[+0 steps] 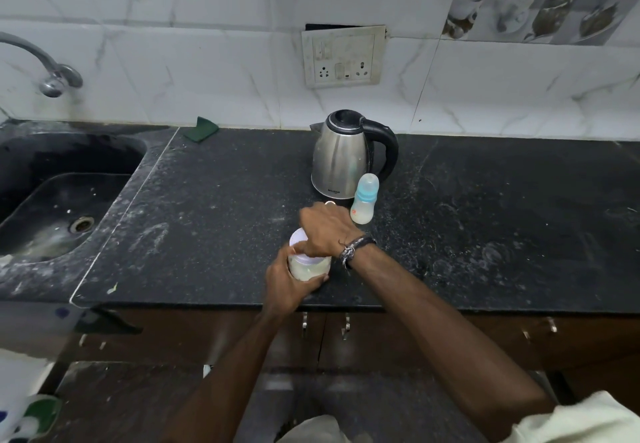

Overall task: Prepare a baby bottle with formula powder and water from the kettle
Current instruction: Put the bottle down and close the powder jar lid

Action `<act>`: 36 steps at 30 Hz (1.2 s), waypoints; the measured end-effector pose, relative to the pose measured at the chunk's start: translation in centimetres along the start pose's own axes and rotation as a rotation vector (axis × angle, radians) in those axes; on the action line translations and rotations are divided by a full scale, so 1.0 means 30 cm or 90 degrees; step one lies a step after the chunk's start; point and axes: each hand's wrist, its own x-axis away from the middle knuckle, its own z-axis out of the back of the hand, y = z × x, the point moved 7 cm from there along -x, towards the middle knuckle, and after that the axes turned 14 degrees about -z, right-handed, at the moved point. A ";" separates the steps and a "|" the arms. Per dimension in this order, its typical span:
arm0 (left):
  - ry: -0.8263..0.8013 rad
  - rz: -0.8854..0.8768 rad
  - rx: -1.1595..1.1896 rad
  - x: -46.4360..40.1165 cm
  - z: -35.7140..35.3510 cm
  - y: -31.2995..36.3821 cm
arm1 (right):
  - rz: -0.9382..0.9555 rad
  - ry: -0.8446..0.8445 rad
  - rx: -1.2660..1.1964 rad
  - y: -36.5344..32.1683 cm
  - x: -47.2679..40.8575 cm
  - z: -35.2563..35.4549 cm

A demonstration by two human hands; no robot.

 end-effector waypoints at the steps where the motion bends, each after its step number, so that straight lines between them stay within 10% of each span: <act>1: 0.000 0.007 -0.002 0.001 0.001 -0.002 | 0.016 -0.053 0.017 -0.004 0.003 -0.007; 5: -0.003 0.018 0.000 -0.002 -0.003 -0.001 | 0.050 -0.147 0.054 -0.023 0.013 -0.053; 36: 0.004 0.016 0.009 0.004 -0.005 -0.010 | 0.026 0.068 -0.052 0.054 0.004 -0.098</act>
